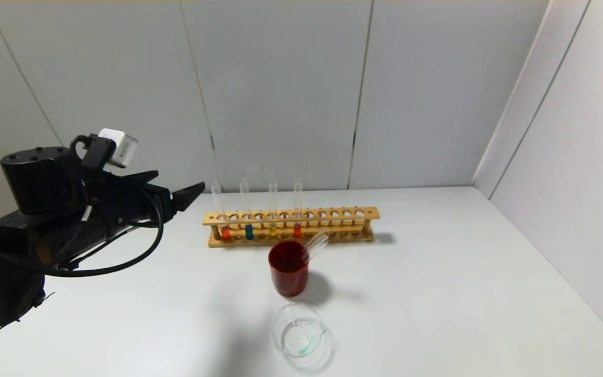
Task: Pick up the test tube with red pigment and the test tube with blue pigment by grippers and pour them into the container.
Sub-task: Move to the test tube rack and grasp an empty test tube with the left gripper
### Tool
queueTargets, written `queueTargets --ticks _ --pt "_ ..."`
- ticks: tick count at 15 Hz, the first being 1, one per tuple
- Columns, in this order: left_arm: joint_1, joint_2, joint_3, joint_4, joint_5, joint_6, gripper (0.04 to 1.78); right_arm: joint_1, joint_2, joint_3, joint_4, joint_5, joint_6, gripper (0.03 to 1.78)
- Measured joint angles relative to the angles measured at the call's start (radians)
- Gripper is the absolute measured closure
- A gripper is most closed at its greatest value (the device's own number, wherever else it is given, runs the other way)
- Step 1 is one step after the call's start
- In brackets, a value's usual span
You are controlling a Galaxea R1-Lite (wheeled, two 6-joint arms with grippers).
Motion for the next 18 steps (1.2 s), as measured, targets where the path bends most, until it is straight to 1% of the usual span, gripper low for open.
queueTargets --ticks 4,8,13,18 --pt "-0.011 0.106 0.03 -0.133 0.003 -0.025 0.07 0.0 0.0 0.0 0.0 0.0 0.0 0.07" --pt "-0.021 0.21 0.029 -0.243 0.004 -0.043 0.07 0.0 0.0 0.0 0.0 0.0 0.0 0.07" --pt "-0.03 0.284 0.005 -0.254 0.003 -0.045 0.07 0.0 0.0 0.0 0.0 0.0 0.0 0.07" --pt "-0.032 0.35 -0.066 -0.247 0.005 -0.046 0.07 0.0 0.0 0.0 0.0 0.0 0.0 0.07"
